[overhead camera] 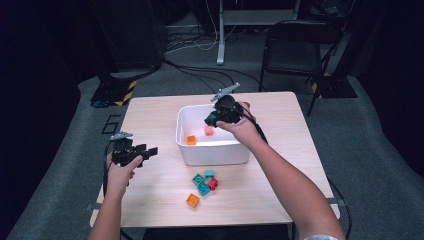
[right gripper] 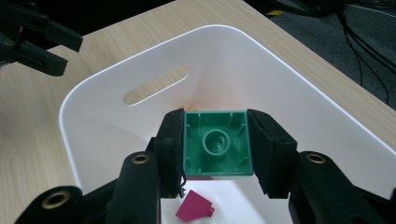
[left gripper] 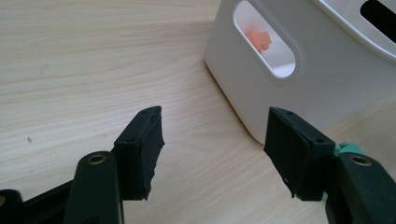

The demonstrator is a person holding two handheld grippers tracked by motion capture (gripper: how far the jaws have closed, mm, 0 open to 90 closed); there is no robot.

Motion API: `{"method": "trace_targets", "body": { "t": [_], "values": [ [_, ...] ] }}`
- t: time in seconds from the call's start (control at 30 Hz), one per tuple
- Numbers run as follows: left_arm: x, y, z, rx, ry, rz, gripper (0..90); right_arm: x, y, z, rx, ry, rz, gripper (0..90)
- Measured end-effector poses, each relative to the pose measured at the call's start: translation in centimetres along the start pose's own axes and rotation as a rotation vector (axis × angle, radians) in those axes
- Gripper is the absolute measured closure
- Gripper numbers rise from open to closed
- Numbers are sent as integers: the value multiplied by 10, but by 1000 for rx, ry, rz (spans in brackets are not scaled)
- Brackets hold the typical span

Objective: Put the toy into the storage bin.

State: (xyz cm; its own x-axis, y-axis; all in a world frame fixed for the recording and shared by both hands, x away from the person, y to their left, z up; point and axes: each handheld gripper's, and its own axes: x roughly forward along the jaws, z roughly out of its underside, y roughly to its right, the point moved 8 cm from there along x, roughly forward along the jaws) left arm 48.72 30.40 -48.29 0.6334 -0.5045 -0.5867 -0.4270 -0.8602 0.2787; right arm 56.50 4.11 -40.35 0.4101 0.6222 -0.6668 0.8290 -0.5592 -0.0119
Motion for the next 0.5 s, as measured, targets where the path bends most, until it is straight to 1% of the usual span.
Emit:
{"method": "trace_targets", "body": {
  "t": [0.1, 0.27, 0.3, 0.4, 0.5],
  "values": [
    [0, 0, 0, 2, 0, 2, 366, 9, 7, 2, 7, -20, 11, 581],
    [0, 0, 0, 0, -1, 3, 366, 21, 17, 4, 14, -33, 31, 581],
    [0, 0, 0, 0, 0, 3, 366, 23, 17, 3, 22, -41, 38, 581],
    [1, 0, 0, 6, -1, 4, 367, 29, 18, 1, 14, -52, 42, 580],
    [1, 1, -1, 1, 1, 5, 367, 35, 17, -2, 14, -65, 42, 579]
  ]
}}
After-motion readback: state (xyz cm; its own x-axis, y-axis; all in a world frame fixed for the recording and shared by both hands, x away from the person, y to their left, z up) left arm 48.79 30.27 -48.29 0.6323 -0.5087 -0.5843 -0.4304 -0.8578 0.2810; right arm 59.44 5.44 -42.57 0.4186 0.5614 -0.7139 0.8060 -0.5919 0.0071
